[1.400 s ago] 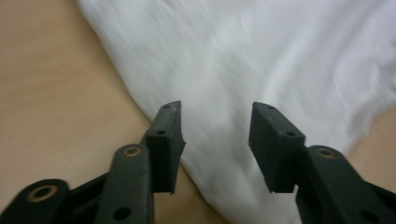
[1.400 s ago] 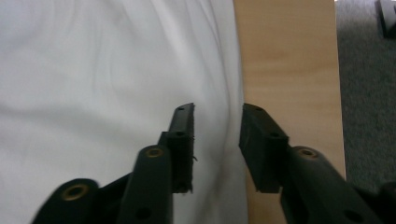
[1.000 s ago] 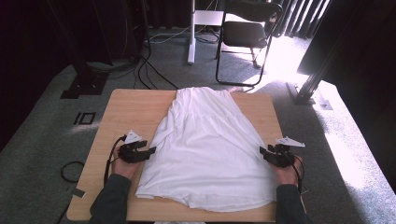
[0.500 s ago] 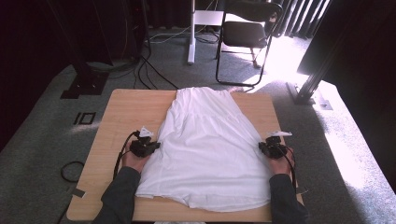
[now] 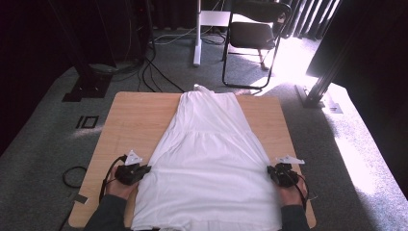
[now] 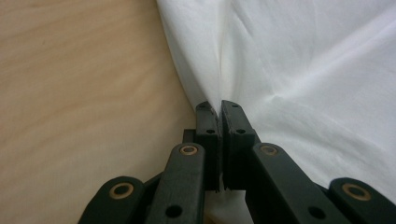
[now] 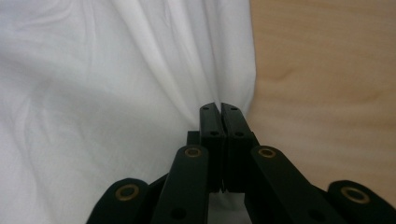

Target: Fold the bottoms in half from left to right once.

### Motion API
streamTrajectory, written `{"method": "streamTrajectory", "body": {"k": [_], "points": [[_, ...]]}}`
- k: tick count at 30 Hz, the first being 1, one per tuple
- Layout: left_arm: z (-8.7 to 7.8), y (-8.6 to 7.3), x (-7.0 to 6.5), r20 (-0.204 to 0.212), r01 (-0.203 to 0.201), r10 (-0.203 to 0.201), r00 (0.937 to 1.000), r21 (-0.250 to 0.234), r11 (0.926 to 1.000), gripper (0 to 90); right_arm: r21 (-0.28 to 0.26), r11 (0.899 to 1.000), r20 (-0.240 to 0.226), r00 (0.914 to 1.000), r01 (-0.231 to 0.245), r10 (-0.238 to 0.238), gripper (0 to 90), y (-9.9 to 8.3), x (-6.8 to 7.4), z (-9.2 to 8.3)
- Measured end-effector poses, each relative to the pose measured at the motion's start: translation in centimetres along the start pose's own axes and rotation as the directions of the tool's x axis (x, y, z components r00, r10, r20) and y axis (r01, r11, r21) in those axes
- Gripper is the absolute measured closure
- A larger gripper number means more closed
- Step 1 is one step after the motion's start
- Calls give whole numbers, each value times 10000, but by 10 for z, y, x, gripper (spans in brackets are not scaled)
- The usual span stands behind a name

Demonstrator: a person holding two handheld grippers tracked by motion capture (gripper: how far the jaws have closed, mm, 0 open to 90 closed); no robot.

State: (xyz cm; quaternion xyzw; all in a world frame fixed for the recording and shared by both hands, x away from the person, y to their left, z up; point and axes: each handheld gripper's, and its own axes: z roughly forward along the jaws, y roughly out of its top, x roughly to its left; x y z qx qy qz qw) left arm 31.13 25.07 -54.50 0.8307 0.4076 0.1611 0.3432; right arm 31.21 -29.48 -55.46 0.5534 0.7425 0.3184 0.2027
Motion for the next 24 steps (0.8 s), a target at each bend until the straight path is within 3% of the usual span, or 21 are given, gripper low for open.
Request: {"method": "streamTrajectory", "body": {"k": [4,7,13,15,17,19,24], "points": [[-19,-19,-7,212,221,-218,9995,-148,9996,878,-99,9999,-349,9993,-140,137,882,-16,7,-12],[-27,-28,-15,157,132,-132,9998,52,9999,878,158,9996,-305,9993,237,-232,880,-27,18,-26],[-39,-41,-26,411,19,-30,9992,267,9996,877,224,9997,-516,9987,54,-43,884,-51,28,-47],[-43,-42,-26,454,2,-7,9990,110,9999,854,359,9994,-619,9981,-2,24,878,-54,28,-51],[-47,-41,-23,332,159,-147,9993,-364,9992,694,351,9993,-665,9977,113,-89,785,-52,29,-52],[-52,-36,-15,340,487,-459,9984,-876,9950,616,101,9999,-763,9970,102,-94,718,-45,27,-51],[-51,-8,6,-63,653,-673,9977,-1657,9840,551,-1014,9936,-1189,9909,503,-623,636,-2,26,-43]]}}
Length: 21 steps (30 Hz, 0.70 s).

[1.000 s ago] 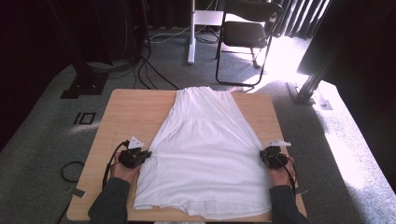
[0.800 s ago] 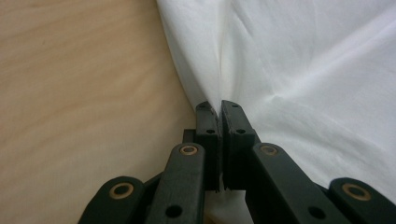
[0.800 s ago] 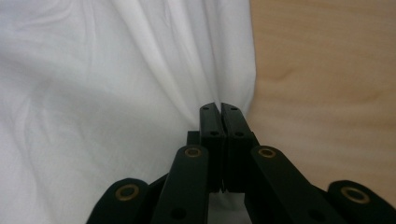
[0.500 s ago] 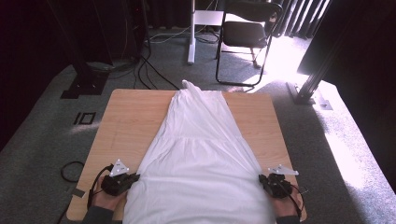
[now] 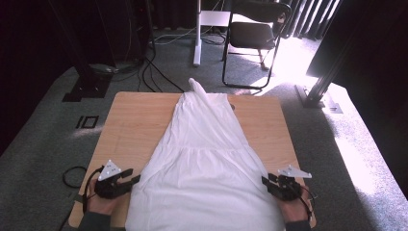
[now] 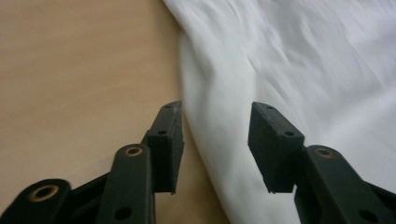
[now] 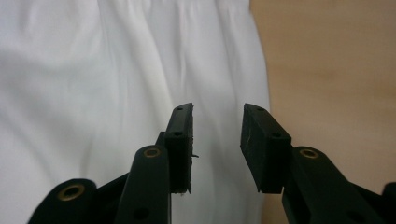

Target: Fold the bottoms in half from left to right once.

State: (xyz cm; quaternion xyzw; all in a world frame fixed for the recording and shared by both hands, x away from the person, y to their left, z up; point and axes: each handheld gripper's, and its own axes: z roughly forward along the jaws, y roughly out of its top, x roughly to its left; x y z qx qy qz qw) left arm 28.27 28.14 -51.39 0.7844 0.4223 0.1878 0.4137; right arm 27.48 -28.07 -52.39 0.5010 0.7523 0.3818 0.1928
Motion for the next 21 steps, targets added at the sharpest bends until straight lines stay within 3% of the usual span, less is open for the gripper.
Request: {"method": "streamTrajectory", "body": {"k": [4,9,14,16,19,20,21], "points": [[26,21,13,41,165,-164,9999,-48,9999,526,-314,9990,-617,9975,324,-343,637,41,-5,29],[62,36,19,207,215,-222,9995,312,9993,511,-36,9996,-778,9966,281,-283,602,78,-11,78],[89,43,14,381,109,-139,9992,769,9970,494,716,9972,-868,9958,-230,292,542,95,-15,123],[97,44,11,402,1,-40,9992,968,9953,495,892,9956,-827,9960,-277,351,545,96,-14,129],[103,44,9,445,5,-56,9990,1126,9936,503,1194,9928,-1020,9946,-51,173,800,96,-9,138],[105,43,9,446,33,-85,9990,1173,9931,503,1180,9930,-883,9961,70,35,876,97,-8,136],[106,42,10,466,43,-101,9989,1218,9925,502,1026,9945,-683,9975,226,-157,892,98,-7,131]]}}
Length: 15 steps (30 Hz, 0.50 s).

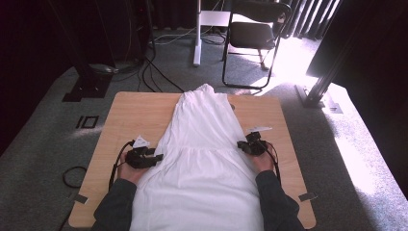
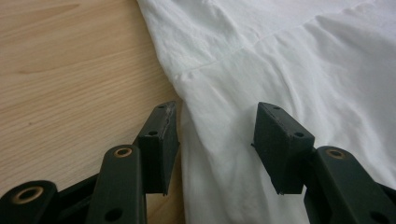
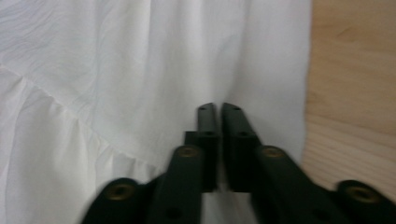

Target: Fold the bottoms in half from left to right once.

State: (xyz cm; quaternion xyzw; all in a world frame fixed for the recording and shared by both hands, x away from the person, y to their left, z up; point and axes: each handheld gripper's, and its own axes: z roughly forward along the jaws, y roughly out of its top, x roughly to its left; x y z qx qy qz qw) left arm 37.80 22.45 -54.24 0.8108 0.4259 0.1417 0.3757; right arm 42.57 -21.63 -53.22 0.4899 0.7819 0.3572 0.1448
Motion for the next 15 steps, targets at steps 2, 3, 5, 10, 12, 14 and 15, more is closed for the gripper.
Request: {"method": "streamTrajectory", "body": {"k": [2,3,5,10,12,14,15], "points": [[2,-1,0,-78,-34,35,10000,146,9999,503,-446,9988,215,9995,223,-213,896,3,0,-12],[2,-1,0,-78,-34,35,10000,146,9999,508,-446,9988,215,9995,223,-213,896,3,0,-12],[4,-4,-1,-213,-160,167,9996,340,9993,524,-1379,9902,1202,9927,215,-48,897,8,-8,-39],[3,-6,-1,-254,-230,238,9994,302,9993,528,-591,9982,1785,9838,-61,166,895,-5,-25,-27],[3,-5,-1,-218,-189,196,9996,290,9994,524,-427,9989,1703,9851,-181,251,895,-10,-27,-21],[0,-3,3,84,26,-29,10000,285,9996,496,-114,9997,1637,9862,-234,250,895,-19,-27,-8],[-2,-1,6,167,113,-114,9998,44,9999,491,-6,9998,1705,9852,-177,175,895,-20,-26,-5]]}}
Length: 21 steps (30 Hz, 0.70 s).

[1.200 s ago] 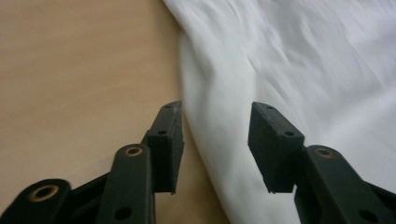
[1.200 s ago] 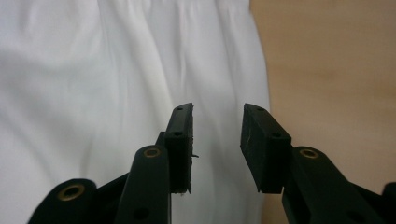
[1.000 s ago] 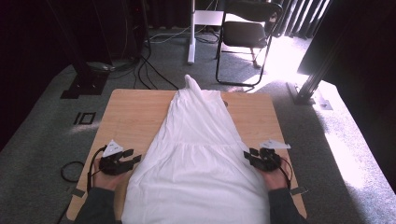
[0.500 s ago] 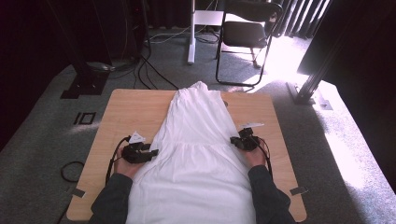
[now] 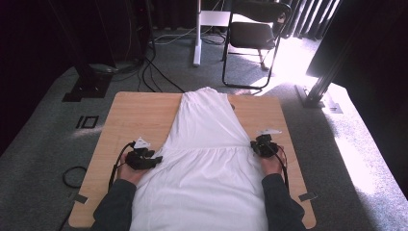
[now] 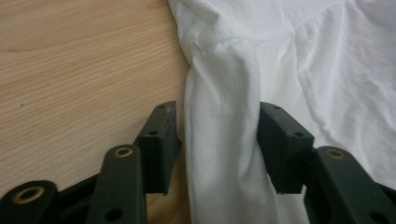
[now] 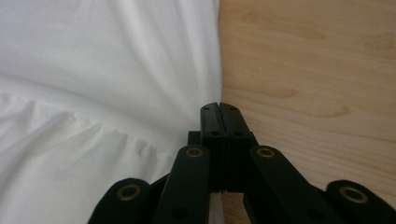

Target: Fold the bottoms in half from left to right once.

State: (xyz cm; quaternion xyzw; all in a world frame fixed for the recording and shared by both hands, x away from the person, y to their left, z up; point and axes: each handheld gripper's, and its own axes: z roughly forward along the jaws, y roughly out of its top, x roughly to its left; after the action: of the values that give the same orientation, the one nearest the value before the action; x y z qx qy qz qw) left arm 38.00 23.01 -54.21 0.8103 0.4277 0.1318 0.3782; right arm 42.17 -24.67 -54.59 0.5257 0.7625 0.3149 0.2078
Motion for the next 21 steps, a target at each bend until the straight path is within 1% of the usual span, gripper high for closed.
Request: {"method": "streamTrajectory", "body": {"k": [1,2,3,4,7,8,9,10,12,14,15,16,17,18,20,21], "points": [[-2,4,2,67,120,-119,9999,-194,9997,488,55,10000,57,10000,76,-76,894,-1,1,2],[-4,8,4,47,204,-202,9998,-375,9991,480,96,9999,92,9999,98,-99,892,-1,1,3],[-4,8,4,47,204,-202,9998,-375,9991,468,96,9999,92,9999,98,-99,892,-1,1,3],[-2,20,5,0,173,-173,9999,-539,9984,468,117,9999,98,9999,91,-92,891,-1,1,3],[8,34,5,-37,144,-147,9999,-573,9983,443,82,10000,83,10000,-8,7,888,-1,1,4],[14,40,5,-92,80,-85,9999,-515,9986,442,79,10000,65,10000,-14,14,887,-1,0,4],[23,46,5,-110,65,-70,9999,-424,9991,442,87,10000,38,10000,-40,40,887,-1,0,4],[27,48,5,-69,92,-94,9999,-308,9995,441,90,9999,-30,9999,-119,119,884,-1,-1,4],[38,52,4,-60,193,-195,9998,-236,9995,441,66,9997,-85,9997,-221,221,882,-2,-2,5],[51,52,3,-25,338,-338,9994,94,9994,445,19,9995,-128,9994,-323,324,882,-2,-3,5],[55,51,2,-5,307,-307,9995,255,9992,461,-12,9994,-147,9993,-350,349,883,-3,-3,5],[58,49,0,31,225,-226,9997,318,9992,496,-27,9994,-148,9993,-355,354,883,-3,-3,4],[58,48,0,150,157,-162,9998,331,9993,582,-46,9993,-160,9992,-375,374,884,-4,-3,4],[57,48,-1,352,226,-237,9991,317,9992,690,-51,9992,-168,9991,-391,390,887,-4,-3,4],[54,47,-6,168,-76,70,9998,349,9994,812,-15,9995,-144,9994,-324,323,889,-4,-2,3],[52,47,-8,107,-185,180,9998,446,9988,839,5,9995,-130,9994,-321,321,890,-5,-1,2]]}}
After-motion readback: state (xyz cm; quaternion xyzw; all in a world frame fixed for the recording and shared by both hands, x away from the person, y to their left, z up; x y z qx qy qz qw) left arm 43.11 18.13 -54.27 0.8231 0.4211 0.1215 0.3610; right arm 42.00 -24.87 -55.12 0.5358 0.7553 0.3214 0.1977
